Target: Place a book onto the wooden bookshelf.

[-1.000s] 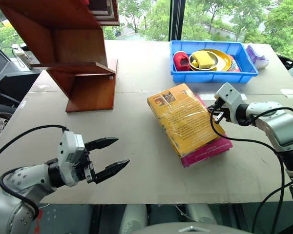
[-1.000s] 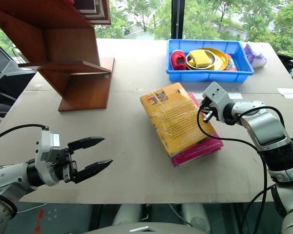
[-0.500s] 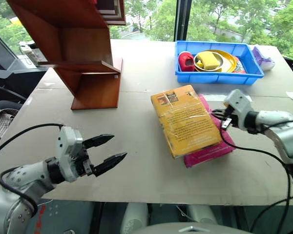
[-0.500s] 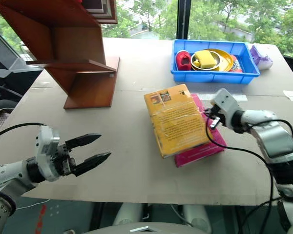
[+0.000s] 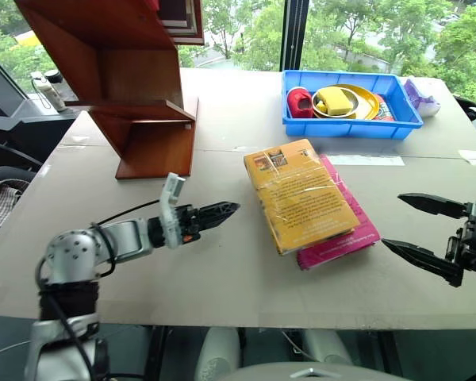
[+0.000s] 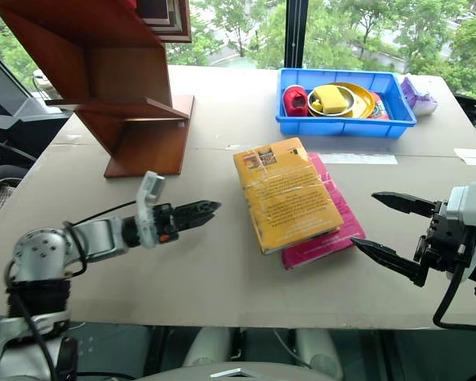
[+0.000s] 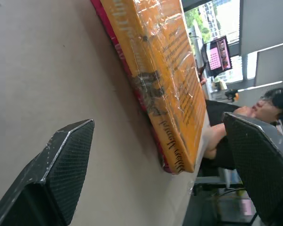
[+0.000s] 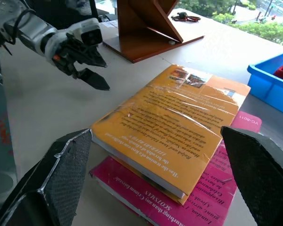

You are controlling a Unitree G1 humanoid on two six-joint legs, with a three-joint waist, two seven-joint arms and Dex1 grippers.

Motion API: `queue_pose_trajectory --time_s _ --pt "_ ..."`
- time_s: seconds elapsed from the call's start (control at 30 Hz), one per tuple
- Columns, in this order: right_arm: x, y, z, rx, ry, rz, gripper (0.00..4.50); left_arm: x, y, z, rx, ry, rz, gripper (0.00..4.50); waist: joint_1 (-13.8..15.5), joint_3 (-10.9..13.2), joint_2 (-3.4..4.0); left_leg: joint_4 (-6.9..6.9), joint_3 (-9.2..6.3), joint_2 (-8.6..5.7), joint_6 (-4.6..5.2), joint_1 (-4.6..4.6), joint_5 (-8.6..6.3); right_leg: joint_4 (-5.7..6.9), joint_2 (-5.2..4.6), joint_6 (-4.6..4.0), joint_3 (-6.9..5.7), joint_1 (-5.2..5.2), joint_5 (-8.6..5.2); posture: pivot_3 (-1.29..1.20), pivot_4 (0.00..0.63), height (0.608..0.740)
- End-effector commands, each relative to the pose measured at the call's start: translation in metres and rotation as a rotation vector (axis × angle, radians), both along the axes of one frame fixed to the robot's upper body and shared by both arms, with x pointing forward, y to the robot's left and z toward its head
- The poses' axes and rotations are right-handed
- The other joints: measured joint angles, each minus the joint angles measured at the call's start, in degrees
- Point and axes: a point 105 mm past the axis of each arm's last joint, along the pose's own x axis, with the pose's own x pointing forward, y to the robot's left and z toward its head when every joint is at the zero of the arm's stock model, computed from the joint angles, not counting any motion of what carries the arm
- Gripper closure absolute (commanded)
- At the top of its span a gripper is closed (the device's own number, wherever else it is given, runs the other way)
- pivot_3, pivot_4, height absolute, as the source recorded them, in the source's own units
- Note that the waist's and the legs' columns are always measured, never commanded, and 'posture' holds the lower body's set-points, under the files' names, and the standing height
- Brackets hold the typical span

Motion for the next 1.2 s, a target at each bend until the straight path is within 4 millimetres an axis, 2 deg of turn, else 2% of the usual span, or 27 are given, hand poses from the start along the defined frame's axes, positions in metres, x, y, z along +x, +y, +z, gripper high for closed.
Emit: queue_pose_trajectory --time_s 0.03,0.13,0.37,0.47,0.6,0.67,0.73,0.8,0.93,1.03,1.13,1.2 --pt "-0.011 0.005 0.006 -0.002 -0.032 -0.013 0.08 0.016 -0.012 0.001 -0.099 0.070 0.024 0.00 0.1 0.0 0.00 0.05 -0.02 -0.01 0.00 -0.04 0.00 0.00 -0.01 -0.04 -0.02 0.00 0.02 0.00 0.150 0.740" --pt "-0.016 0.008 0.004 0.004 -0.034 -0.041 0.08 0.029 -0.027 -0.004 -0.171 0.133 0.037 0.00 0.3 0.0 0.00 0.13 -0.04 -0.09 0.00 -0.11 0.00 -0.02 -0.04 -0.21 -0.12 0.05 0.12 0.00 0.150 0.740" --pt "-0.023 0.010 0.000 0.008 -0.023 -0.086 0.08 0.039 -0.074 -0.011 -0.194 0.161 -0.055 0.00 0.3 0.0 0.01 0.15 -0.09 -0.17 0.00 -0.09 0.00 -0.05 -0.04 -0.24 -0.30 0.21 0.11 0.00 0.150 0.740" --pt "-0.028 0.012 0.000 0.011 -0.010 -0.088 0.00 0.041 -0.080 -0.012 -0.197 0.155 -0.069 0.78 0.2 0.0 0.01 0.15 -0.11 -0.22 0.00 -0.10 0.00 -0.08 -0.07 -0.24 -0.29 0.22 0.11 0.00 0.150 0.740" --pt "-0.031 0.014 -0.002 0.007 0.004 -0.088 0.00 0.039 -0.077 -0.012 -0.205 0.145 -0.082 2.46 0.2 0.0 0.02 0.15 -0.17 -0.21 0.00 -0.11 0.00 -0.08 -0.06 -0.24 -0.32 0.22 0.11 0.00 0.150 0.740" --pt "-0.030 0.015 -0.002 0.009 0.005 -0.087 0.00 0.039 -0.072 -0.008 -0.217 0.127 -0.082 3.45 0.1 0.0 0.02 0.15 -0.27 -0.20 0.00 -0.10 0.00 -0.08 -0.07 -0.24 -0.31 0.22 0.10 0.00 0.150 0.740" --pt "-0.029 0.015 -0.002 0.017 0.004 -0.090 0.00 0.038 -0.064 0.000 -0.236 0.094 -0.073 3.91 0.1 0.0 0.01 0.16 -0.38 -0.21 0.00 -0.10 0.00 -0.08 -0.07 -0.23 -0.30 0.22 0.09 0.00 0.150 0.740" --pt "-0.026 0.014 -0.002 0.034 -0.001 -0.099 0.00 0.038 -0.049 0.016 -0.251 0.021 -0.053 4.09 0.0 0.0 0.01 0.15 -0.45 -0.20 0.00 -0.11 0.00 -0.08 -0.07 -0.22 -0.30 0.22 0.09 0.00 0.150 0.740" --pt "-0.013 0.014 0.004 0.090 -0.059 -0.130 0.00 0.027 -0.023 0.070 -0.139 -0.267 -0.063 4.10 -0.1 0.1 -0.18 0.14 -0.56 -0.10 0.00 -0.18 0.00 -0.08 -0.02 -0.25 -0.31 0.18 0.10 0.00 0.150 0.740" --pt "0.004 0.014 0.015 0.168 -0.118 -0.165 0.00 0.015 -0.024 0.109 0.097 -0.571 -0.133 4.10 0.1 0.1 -0.19 0.15 -0.62 -0.12 -0.01 -0.21 0.00 -0.08 -0.05 -0.31 -0.33 0.19 0.07 0.00 0.150 0.740" --pt "0.019 0.017 0.033 0.285 -0.166 -0.147 0.00 0.001 -0.035 0.144 0.325 -0.902 -0.260 4.10 0.6 0.2 -0.15 0.14 -0.62 -0.38 -0.02 -0.21 0.00 -0.10 -0.14 -0.48 -0.32 0.21 -0.02 0.00 0.150 0.740" --pt "0.028 0.018 0.047 0.364 -0.189 -0.131 0.00 -0.003 -0.039 0.167 0.418 -1.090 -0.303 4.10 0.8 0.2 -0.10 0.13 -0.60 -0.48 -0.02 -0.24 0.00 -0.16 -0.21 -0.48 -0.27 0.21 -0.03 0.00 0.150 0.740"
